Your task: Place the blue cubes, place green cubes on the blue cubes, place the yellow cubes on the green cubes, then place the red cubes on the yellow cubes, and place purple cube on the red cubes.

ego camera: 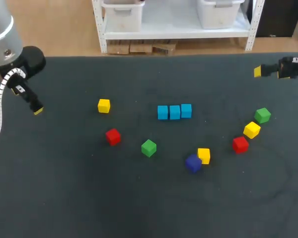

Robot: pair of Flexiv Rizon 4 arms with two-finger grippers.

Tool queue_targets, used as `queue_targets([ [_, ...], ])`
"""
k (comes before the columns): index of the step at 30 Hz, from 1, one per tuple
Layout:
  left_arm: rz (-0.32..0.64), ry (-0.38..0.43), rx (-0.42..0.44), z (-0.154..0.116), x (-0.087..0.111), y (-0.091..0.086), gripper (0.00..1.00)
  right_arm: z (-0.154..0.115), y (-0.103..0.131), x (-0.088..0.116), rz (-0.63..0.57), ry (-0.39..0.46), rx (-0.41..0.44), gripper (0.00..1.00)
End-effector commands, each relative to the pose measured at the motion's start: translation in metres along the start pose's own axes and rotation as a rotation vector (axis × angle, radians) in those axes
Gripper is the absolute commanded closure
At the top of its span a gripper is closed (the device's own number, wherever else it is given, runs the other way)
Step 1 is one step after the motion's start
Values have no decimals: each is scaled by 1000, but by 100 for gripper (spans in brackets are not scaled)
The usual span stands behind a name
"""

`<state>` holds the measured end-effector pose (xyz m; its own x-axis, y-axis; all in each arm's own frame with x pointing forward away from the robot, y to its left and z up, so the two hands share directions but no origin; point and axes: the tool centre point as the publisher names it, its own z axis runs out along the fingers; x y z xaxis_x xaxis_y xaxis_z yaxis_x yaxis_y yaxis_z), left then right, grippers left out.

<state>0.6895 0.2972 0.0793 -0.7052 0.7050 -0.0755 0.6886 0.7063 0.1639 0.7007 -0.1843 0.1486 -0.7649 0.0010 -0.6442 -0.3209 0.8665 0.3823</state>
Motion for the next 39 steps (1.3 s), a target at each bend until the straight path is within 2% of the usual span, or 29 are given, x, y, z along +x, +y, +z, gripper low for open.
queue_targets([
  [1, -1, 3, 0, 0, -1, 0, 0, -1, 0, 0, 0, 1, 0, 0],
  [18, -1, 3, 0, 0, -1, 0, 0, -2, 4, -2, -12, 13, 1, 0],
  [27, -1, 3, 0, 0, -1, 0, 0, -1, 22, 1, -86, 108, 15, 0],
  [33, -1, 3, 0, 0, -1, 0, 0, 3, 31, 2, -171, 183, 67, 0],
  [35, -1, 3, 0, 0, -1, 0, 0, 8, 37, 2, -228, 217, 122, 0],
  [39, -1, 3, 0, 0, -1, 0, 0, 13, 37, 6, -253, 261, 147, 0],
])
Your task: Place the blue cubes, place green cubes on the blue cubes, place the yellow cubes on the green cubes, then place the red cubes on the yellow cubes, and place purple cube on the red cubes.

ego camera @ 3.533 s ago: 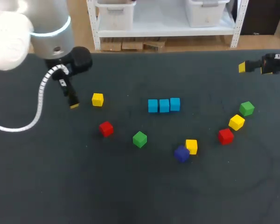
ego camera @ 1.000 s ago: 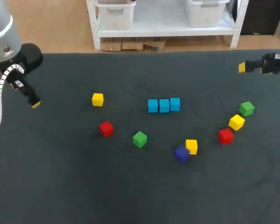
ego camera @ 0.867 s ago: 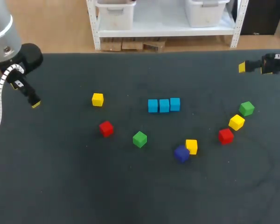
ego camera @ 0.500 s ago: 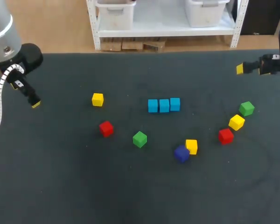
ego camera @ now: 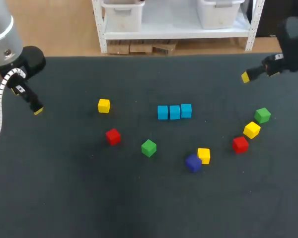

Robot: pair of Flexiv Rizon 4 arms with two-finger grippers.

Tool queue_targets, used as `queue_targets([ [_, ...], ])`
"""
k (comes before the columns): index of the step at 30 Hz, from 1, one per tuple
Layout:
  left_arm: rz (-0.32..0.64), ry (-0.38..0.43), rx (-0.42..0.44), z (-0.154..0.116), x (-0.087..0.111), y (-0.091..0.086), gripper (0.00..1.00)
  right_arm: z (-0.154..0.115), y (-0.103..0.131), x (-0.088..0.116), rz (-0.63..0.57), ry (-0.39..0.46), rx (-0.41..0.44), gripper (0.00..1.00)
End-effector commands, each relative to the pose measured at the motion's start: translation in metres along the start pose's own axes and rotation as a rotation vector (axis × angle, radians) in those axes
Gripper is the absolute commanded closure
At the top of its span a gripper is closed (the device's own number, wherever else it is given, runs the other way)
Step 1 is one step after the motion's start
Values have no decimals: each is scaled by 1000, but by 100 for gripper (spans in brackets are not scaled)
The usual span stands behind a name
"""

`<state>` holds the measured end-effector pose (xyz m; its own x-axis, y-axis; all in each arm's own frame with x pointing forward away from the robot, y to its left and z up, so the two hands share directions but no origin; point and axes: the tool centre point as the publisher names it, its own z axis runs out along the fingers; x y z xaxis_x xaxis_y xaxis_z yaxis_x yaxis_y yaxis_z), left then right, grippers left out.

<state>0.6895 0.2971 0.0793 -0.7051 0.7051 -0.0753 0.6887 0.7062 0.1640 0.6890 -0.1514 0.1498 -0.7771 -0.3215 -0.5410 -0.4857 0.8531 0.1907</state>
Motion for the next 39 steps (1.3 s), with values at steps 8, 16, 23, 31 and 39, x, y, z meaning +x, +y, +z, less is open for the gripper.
queue_targets([
  [8, -1, 3, 0, 0, -1, 0, 0, 11, -20, 6, 33, 149, 150, 0],
  [16, -1, 3, 0, 0, -1, 0, 0, 26, -35, 13, 113, 251, 261, 0],
  [23, -1, 3, 0, 0, -1, 0, 0, 44, -51, 28, 161, 304, 243, 0],
  [31, -1, 3, 0, 0, -1, 0, 0, 52, -66, 43, 189, 338, 221, 0],
  [39, -1, 3, 0, 0, -1, 0, 0, 56, -71, 58, 191, 411, 213, 0],
])
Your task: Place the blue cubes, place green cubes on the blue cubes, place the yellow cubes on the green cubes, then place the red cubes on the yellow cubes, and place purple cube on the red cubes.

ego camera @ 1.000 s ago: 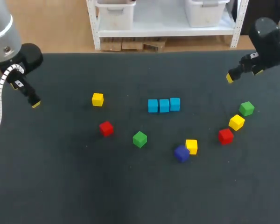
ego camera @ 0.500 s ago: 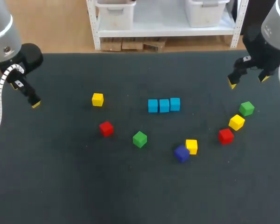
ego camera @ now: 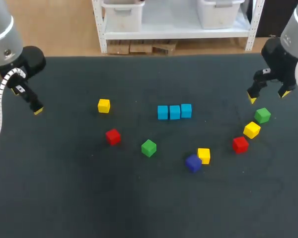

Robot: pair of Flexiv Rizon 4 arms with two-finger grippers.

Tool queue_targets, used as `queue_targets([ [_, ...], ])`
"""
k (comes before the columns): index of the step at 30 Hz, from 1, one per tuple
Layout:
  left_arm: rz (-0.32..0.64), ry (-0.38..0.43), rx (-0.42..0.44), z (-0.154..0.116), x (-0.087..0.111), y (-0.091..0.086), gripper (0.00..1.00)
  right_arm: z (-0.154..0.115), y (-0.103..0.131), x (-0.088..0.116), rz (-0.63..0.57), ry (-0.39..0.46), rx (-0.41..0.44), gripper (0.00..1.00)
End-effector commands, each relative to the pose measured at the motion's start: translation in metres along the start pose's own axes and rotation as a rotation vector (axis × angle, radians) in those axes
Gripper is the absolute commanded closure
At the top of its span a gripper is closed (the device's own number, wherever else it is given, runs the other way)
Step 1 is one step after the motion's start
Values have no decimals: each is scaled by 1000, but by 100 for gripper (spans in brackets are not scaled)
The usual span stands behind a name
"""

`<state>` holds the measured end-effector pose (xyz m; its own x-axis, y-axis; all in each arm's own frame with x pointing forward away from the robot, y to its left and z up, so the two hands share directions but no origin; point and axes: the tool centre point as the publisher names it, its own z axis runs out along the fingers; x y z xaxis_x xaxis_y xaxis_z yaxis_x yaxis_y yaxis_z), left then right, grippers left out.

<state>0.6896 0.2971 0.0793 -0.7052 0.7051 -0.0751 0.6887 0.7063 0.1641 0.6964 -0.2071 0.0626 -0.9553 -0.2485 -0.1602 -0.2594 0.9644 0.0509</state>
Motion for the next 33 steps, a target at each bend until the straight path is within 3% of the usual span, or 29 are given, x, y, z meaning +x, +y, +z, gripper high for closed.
queue_targets([
  [1, -1, 3, 0, 0, -1, 0, 0, 6, -2, -3, -1, 31, -11, 0],
  [5, -1, 3, 0, 0, -1, 0, 0, 14, -2, 0, -6, 56, -7, 1],
  [7, -1, 3, 0, 0, -1, 0, 0, 20, -4, 1, -8, 65, -10, 11],
  [9, -1, 3, 0, 0, -1, 0, 0, 26, -7, 2, -12, 81, -2, 15],
  [19, -1, 3, 0, 0, -1, 0, 0, 42, -12, 8, -2, 121, 8, 6],
  [33, -1, 3, 0, 0, -1, 0, 0, 59, -13, 9, -15, 173, 14, 22],
])
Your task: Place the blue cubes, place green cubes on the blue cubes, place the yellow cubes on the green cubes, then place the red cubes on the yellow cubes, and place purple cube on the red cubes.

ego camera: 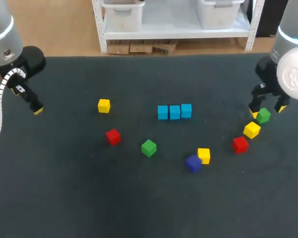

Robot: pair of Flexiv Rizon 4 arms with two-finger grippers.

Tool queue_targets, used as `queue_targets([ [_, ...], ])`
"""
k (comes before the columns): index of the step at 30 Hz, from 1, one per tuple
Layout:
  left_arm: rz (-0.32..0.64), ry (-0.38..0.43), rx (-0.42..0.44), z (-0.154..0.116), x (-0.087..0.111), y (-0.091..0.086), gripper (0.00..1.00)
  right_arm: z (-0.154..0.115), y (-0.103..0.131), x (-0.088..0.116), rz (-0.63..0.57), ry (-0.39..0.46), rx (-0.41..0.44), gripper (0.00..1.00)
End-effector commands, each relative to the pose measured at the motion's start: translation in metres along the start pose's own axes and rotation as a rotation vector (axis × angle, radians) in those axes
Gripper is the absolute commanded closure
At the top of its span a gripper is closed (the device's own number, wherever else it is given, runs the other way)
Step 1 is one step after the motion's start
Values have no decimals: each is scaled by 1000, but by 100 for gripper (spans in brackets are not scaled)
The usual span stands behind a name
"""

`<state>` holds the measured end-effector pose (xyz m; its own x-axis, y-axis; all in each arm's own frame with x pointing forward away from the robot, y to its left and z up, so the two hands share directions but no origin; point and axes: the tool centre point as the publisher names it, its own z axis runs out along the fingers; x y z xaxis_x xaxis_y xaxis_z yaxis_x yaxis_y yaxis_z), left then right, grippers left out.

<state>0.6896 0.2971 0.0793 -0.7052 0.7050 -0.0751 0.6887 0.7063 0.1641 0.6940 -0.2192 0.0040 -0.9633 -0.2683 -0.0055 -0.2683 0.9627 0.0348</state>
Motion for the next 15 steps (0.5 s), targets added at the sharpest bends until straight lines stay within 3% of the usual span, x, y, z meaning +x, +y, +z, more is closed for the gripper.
queue_targets([
  [1, -1, 2, 0, 0, -1, 0, 0, 3, 1, -6, -6, 20, 1, 35],
  [3, -1, 2, 0, 0, -1, 0, 0, 4, 1, -6, -9, 24, 2, 52],
  [4, -1, 2, 0, 0, -1, 0, 0, 4, 1, -6, -12, 29, 2, 55],
  [12, -1, 2, 0, 0, -1, 0, 0, 6, -3, -5, -19, 48, -2, 65],
  [15, -1, 2, 0, 0, -1, 0, 0, 5, -4, -5, -30, 54, -5, 91],
])
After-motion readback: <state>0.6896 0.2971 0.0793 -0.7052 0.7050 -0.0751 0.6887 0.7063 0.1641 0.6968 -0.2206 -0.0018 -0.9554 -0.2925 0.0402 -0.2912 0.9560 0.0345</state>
